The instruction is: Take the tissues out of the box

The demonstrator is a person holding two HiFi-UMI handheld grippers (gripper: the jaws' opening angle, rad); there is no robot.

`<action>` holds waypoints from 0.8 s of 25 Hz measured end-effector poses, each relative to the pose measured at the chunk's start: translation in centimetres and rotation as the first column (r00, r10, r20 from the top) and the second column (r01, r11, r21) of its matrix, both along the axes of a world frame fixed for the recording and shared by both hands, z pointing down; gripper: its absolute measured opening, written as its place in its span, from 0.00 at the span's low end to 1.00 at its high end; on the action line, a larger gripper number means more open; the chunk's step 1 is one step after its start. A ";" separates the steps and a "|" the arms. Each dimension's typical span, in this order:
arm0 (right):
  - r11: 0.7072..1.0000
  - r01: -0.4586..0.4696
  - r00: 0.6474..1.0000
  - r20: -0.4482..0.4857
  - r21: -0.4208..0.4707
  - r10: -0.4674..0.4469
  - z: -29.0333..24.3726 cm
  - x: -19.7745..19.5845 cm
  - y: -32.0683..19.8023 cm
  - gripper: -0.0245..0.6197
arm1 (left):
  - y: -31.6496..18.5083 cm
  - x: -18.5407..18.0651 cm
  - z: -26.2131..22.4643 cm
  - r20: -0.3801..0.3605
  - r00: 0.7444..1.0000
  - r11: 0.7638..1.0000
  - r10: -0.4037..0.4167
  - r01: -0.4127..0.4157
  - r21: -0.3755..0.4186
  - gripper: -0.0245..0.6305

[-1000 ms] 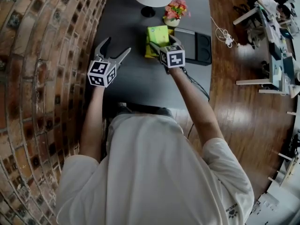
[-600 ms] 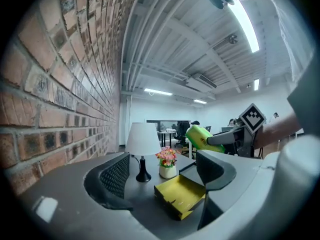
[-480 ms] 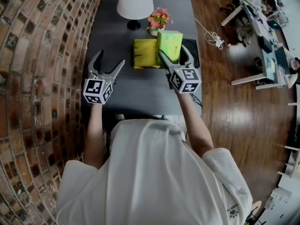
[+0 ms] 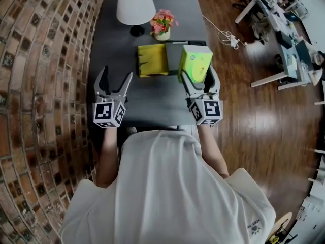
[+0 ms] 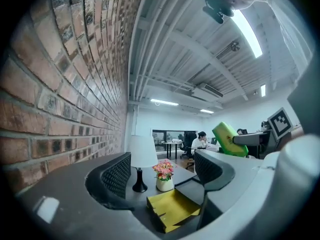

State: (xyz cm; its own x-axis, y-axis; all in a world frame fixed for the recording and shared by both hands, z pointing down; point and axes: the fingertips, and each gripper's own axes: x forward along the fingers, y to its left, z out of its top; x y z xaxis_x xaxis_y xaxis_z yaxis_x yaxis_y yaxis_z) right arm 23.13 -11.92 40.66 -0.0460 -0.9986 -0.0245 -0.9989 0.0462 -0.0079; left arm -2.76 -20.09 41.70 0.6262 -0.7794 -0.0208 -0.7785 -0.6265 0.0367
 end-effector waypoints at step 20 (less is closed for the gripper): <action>1.000 -0.030 0.994 -0.102 -0.004 0.030 0.9 -2.7 1.4 0.70 | 1.2 -0.3 -0.3 0.026 0.998 0.997 -0.056 0.054 0.046 0.62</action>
State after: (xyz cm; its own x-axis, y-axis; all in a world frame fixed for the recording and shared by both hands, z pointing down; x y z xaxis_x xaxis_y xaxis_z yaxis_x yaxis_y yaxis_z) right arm 20.39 -10.50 41.53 -0.0182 -0.9997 -0.0157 -0.9954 0.0166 0.0940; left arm -3.02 -18.87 41.44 0.5833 -0.8113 -0.0400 -0.8122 -0.5833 -0.0125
